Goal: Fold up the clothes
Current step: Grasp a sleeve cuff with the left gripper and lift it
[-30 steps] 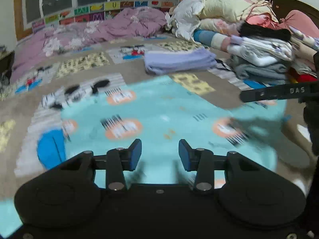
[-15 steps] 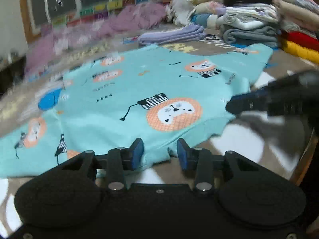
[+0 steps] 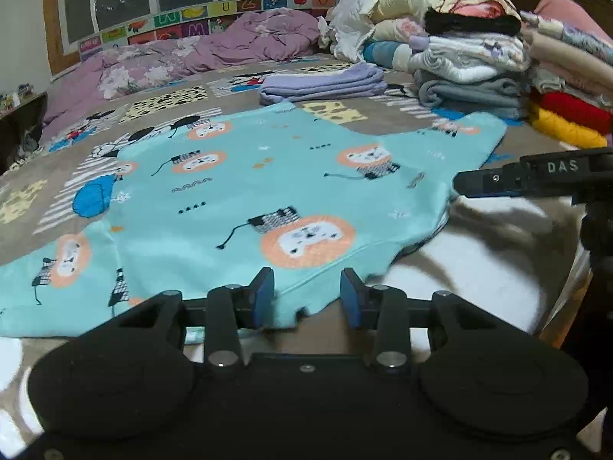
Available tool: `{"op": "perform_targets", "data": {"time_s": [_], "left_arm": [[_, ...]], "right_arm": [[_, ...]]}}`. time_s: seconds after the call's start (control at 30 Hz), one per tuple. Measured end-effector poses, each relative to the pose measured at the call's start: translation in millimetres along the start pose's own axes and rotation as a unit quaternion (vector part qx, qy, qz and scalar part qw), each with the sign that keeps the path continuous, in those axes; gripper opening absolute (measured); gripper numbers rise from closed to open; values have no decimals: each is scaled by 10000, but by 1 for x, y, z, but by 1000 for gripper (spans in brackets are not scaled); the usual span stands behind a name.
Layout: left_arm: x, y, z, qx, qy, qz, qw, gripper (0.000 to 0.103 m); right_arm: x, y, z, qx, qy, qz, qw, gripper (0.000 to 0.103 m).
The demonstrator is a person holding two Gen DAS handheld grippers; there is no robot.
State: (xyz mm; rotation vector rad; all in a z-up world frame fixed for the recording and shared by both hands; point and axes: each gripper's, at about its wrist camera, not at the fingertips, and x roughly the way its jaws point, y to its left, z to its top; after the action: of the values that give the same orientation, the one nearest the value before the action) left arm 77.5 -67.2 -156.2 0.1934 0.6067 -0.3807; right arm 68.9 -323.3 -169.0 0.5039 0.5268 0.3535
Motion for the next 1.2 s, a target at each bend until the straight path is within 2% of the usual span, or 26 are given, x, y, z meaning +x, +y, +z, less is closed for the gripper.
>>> {"op": "perform_targets", "data": {"time_s": [0.07,0.17,0.2,0.37,0.5,0.6,0.7,0.83,0.93,1.0,1.1,1.2], "left_arm": [[1,-6,6,8,6,-44,10000,38],[6,-20,19,154,10,-57,9999,39],[9,-25,25,193,30,-93,9998,39],[29,-55,54,566,95,-273,9980,39],[52,-102,76,1259,79,-462,9909,39],[74,-144,89,1756,99,-594,9826,39],[98,-185,100,2139,166,-709,9741,40],[128,-235,111,2784,95,-601,9585,40],[149,-261,116,3192,75,-413,9468,40],[162,-278,118,3516,36,-214,9359,40],[180,-299,123,3881,-35,102,9216,40],[197,-312,132,4007,-69,334,9156,40]], "right_arm": [[-5,-24,4,571,-124,-172,9981,30],[-12,-59,6,1481,-298,-332,9880,38],[-13,-68,6,1689,-355,-334,9844,36],[-23,-101,14,2286,-834,-489,9687,39],[-40,-138,16,2998,-1377,-625,9419,40],[-56,-160,14,3386,-1765,-744,9212,40],[-63,-171,11,3571,-2046,-908,9069,40],[-74,-185,8,3802,-2371,-1125,8869,40],[-93,-194,6,3958,-2796,-1488,8620,40],[-102,-206,2,4182,-3003,-1497,8441,40],[-102,-212,3,4172,-3006,-1545,8436,40],[-103,-219,3,4225,-3087,-1574,8375,40]]}}
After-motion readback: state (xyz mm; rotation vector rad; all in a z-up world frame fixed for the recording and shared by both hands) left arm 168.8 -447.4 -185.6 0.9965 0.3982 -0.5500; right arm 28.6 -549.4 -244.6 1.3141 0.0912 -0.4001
